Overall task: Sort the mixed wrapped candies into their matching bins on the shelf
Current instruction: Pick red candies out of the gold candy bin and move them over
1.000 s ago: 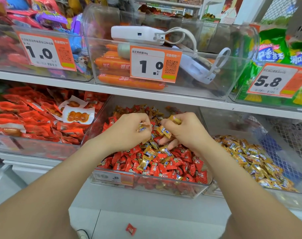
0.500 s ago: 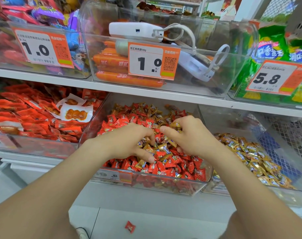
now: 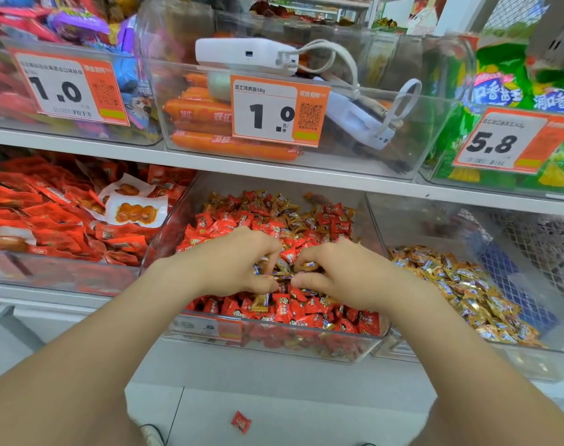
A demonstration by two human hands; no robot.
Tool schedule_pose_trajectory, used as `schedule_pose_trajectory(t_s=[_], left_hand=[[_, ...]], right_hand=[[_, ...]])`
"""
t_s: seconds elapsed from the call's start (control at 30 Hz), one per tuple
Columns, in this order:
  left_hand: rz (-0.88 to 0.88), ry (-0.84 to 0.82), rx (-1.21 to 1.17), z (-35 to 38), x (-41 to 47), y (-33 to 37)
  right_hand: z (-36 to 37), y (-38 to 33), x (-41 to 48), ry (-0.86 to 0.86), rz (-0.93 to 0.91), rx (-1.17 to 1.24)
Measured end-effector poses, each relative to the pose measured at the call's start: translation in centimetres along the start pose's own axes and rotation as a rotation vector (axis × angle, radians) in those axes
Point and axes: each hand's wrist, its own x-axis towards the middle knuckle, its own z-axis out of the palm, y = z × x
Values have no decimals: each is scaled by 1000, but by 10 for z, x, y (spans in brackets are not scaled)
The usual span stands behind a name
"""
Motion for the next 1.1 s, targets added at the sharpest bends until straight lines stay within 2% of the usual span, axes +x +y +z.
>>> schedule_pose_trajectory(t_s=[0.13, 0.27, 0.43, 0.63, 0.73, 0.93, 1.0, 1.1], left_hand=[[-6, 44, -36, -4, -6, 2], [5, 126, -77, -8, -8, -4], [-27, 183, -109, -8, -13, -3], [-88, 286, -197, -9, -15, 11], [-178, 366, -381, -12, -16, 22], [-253, 422, -896, -6, -16, 56], [-251, 357, -971, 1, -14, 71], [-226, 242, -993, 14, -9, 100]], right_hand=[[-3, -2, 0, -151, 18, -47], [-7, -10, 1, -213, 18, -117], [1, -9, 9, -85, 19, -160], [-13, 1, -2, 136, 8, 206], [-25, 6, -17, 235, 50, 416], [-40, 45, -65, 245, 235, 968], [-38, 77, -82, 322, 333, 912], [-22, 128, -105, 404, 505, 404]])
